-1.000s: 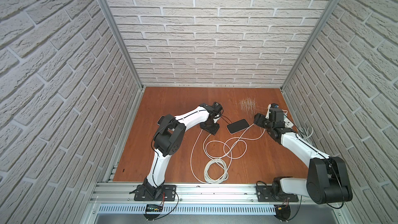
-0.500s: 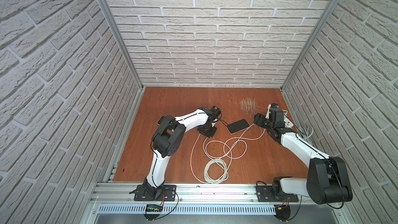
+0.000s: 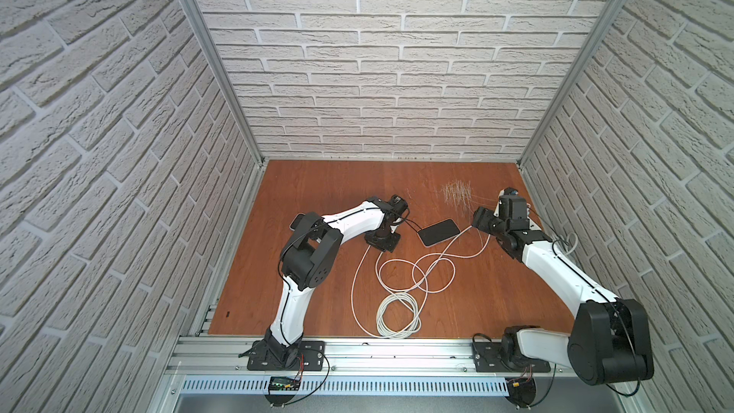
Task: Plug the charging cable into the phone
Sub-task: Pick up the charging cable from the center of the board.
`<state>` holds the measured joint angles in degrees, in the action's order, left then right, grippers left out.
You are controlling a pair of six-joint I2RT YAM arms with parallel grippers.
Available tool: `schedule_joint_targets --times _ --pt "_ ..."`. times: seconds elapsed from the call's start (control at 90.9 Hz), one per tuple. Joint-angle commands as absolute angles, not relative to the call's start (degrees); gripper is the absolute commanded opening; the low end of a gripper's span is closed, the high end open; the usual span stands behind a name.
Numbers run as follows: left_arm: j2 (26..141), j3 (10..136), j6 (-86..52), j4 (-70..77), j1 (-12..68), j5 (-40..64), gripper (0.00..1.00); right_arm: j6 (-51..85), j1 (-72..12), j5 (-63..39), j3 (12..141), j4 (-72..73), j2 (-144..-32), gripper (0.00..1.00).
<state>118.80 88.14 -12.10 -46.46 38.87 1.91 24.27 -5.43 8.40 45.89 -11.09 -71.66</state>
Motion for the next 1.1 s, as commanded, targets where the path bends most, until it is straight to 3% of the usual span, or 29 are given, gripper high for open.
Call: schedule_joint_targets --times 0.0,0.154,0.506,0.803,1.089 --pt "118.6 87.6 -12.3 -44.3 39.1 1.2 0.0 25.2 -5.8 14.2 47.5 -18.8 -66.9 0.86" --pt "116.7 87.3 -13.2 -41.8 39.2 0.9 0.0 24.0 -5.7 12.9 48.5 -19.9 -61.9 0.87" --pt "104.1 75.4 -13.4 -24.1 39.3 -1.5 0.0 27.0 -5.6 -3.9 48.7 -18.1 -58.5 0.84" --pt "96.7 67.0 -13.2 -12.5 39.3 -2.6 0.0 39.0 -8.6 -22.6 36.9 4.2 -59.3 0.71" --pt "94.8 63.9 -13.3 -8.3 39.6 -1.3 0.0 39.6 -23.0 -23.6 31.9 24.1 -66.0 0.6"
